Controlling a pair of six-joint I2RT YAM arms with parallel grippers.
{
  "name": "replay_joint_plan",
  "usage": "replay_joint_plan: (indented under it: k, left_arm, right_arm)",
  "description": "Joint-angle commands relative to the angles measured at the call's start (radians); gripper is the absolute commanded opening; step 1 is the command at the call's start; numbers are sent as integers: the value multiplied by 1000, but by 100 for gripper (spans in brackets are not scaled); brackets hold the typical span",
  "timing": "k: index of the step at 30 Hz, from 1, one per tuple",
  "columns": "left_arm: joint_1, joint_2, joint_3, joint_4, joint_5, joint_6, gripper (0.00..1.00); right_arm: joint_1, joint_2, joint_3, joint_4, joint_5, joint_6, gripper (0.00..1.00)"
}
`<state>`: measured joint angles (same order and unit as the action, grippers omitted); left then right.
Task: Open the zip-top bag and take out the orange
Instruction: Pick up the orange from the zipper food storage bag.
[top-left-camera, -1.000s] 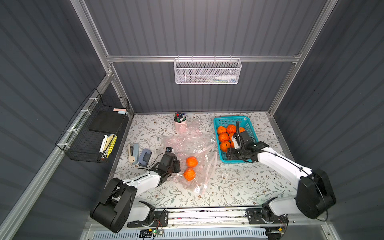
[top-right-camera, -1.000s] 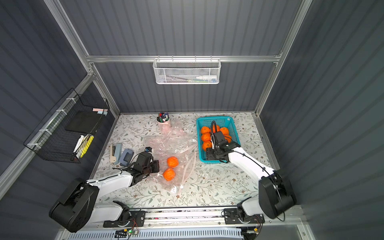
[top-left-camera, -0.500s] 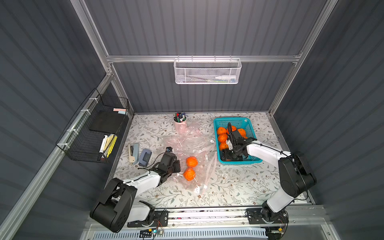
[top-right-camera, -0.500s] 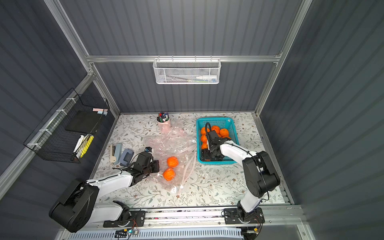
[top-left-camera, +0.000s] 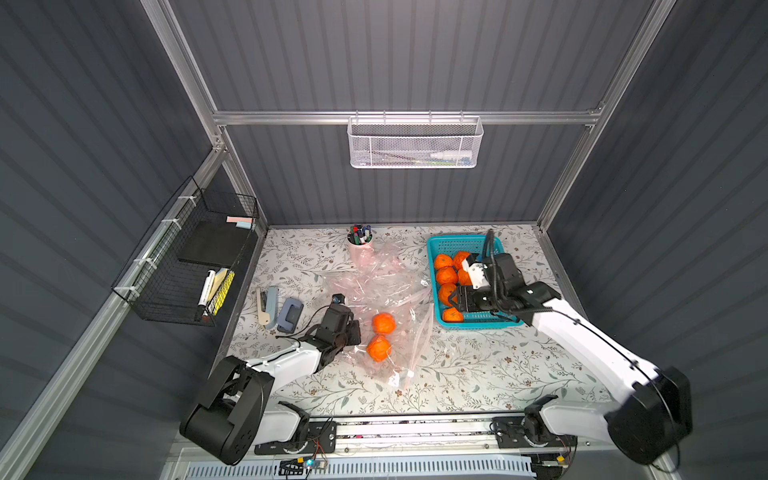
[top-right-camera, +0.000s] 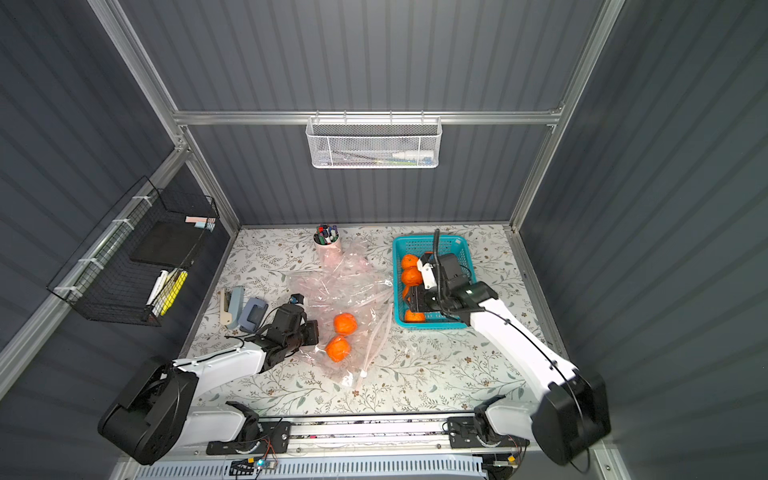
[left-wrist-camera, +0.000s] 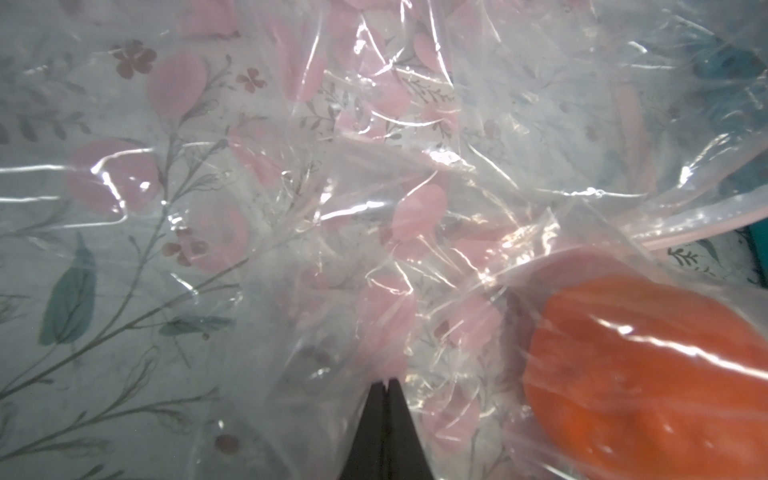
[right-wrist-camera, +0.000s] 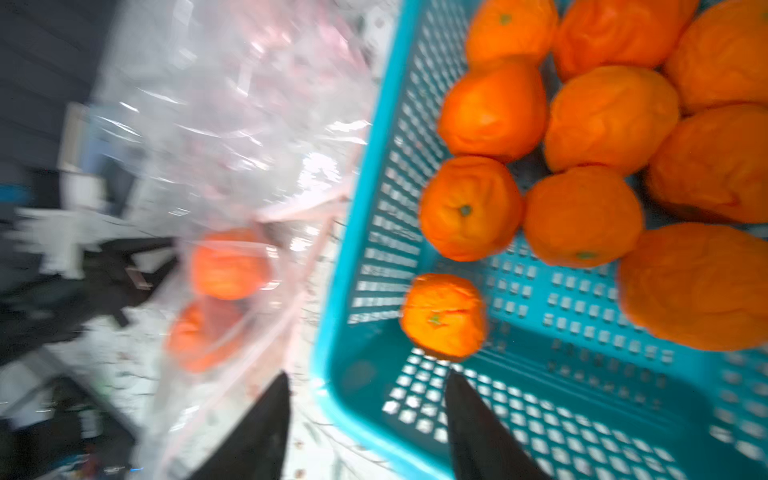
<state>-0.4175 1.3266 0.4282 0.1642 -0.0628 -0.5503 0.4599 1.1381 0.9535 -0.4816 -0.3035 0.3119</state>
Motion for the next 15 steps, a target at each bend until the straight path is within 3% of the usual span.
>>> replay_joint_plan:
  k: [1, 7, 10, 15]
  left_arm:
    - [2, 6, 12, -18, -2, 16, 6]
    - [2, 11, 15, -17, -2, 16, 5]
    - [2, 8, 14, -19, 0, 16, 6]
    - [2, 4, 11, -19, -2, 12, 6]
  right_arm:
    - [69, -67, -122, 123, -199, -23, 25]
    - [256, -15, -210, 237, -150, 0, 15]
    - [282, 61, -180, 243, -147, 9, 10]
    - [298, 160, -157, 271, -108, 11, 10]
